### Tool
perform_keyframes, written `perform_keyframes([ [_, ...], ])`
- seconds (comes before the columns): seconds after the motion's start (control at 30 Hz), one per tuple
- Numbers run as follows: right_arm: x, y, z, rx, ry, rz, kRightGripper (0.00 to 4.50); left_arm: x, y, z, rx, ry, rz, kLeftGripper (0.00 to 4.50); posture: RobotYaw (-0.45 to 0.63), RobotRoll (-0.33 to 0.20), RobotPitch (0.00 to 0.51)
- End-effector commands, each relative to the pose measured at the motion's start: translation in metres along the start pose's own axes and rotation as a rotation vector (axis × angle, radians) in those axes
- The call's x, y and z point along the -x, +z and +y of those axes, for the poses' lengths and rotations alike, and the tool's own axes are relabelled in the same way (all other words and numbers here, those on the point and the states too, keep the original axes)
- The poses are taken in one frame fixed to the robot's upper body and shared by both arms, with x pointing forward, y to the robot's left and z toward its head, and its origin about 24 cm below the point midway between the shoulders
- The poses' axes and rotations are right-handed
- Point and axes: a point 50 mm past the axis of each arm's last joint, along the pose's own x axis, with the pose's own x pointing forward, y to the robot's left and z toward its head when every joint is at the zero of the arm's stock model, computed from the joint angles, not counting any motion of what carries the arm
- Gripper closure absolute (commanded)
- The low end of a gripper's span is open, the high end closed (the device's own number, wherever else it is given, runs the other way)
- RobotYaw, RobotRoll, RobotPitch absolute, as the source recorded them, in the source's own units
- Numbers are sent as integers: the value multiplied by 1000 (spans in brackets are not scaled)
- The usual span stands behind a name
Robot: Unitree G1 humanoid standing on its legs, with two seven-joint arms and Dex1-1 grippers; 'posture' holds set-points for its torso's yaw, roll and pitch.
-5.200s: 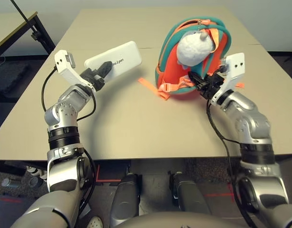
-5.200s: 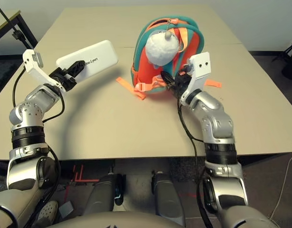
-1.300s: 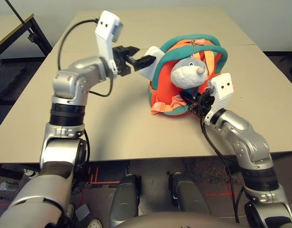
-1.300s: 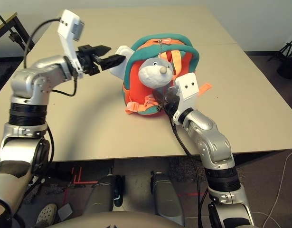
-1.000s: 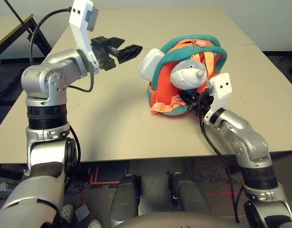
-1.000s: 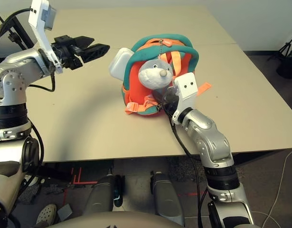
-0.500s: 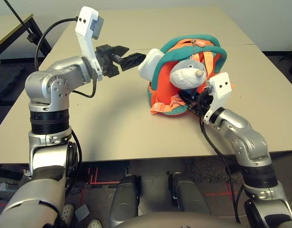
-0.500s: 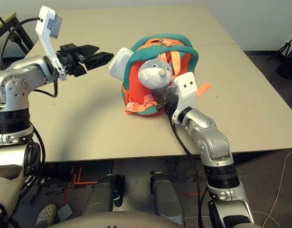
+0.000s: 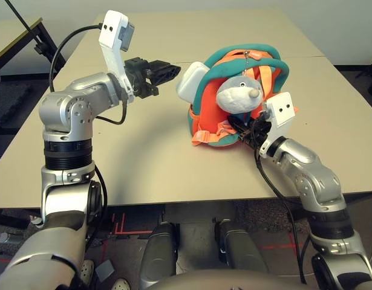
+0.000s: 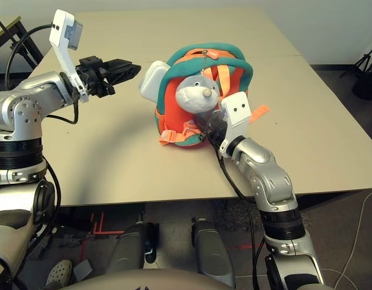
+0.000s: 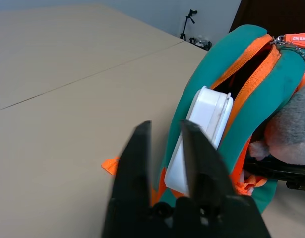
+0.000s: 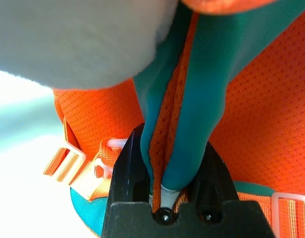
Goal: Put the pencil case into the backpack and zip it.
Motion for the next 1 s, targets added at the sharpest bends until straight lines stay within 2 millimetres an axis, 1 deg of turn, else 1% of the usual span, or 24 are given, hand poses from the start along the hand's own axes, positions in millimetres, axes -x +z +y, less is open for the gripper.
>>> perform_keyframes([
  [0.03,0,-15,1,-18,0,77,3730,-1,-3,-6,-6,-25,22,4478,-56,0,104],
  [0.1,0,-15,1,-17,-1,76,3730,-5,-7,-8,-2,-38,36,4500,-57,0,103],
  [0.23,0,-15,1,-18,-3,75,3730,-23,-18,-17,21,-82,56,4500,-57,0,102],
  [0.3,-1,-15,1,-19,-3,75,3730,-40,-28,-19,42,-88,74,4500,-56,0,100],
  [0.37,-1,-16,2,-19,-2,74,3730,-50,-36,-20,52,-92,91,4500,-57,0,100],
  [0.5,-4,-14,3,-19,1,68,3730,-76,-63,-20,50,-95,164,4500,-66,0,98],
  [0.57,-5,-14,3,-18,2,64,3730,-82,-69,-23,47,-114,179,4500,-70,0,98],
  [0.6,-5,-13,4,-18,2,63,3730,-82,-68,-24,42,-124,175,4500,-76,0,99],
  [0.7,-5,-13,4,-17,-1,59,3730,-78,-57,-24,43,-142,134,4500,-81,0,99],
  [0.87,-5,-14,6,-20,-2,60,3730,-56,-31,-17,8,-144,59,4500,-80,0,100],
  [0.97,-5,-15,6,-20,0,61,3730,-37,-12,-16,-6,-171,8,3880,-76,0,102],
  [1.0,-5,-15,6,-20,0,61,3730,-32,-6,-17,-12,-184,-6,3523,-74,0,104],
])
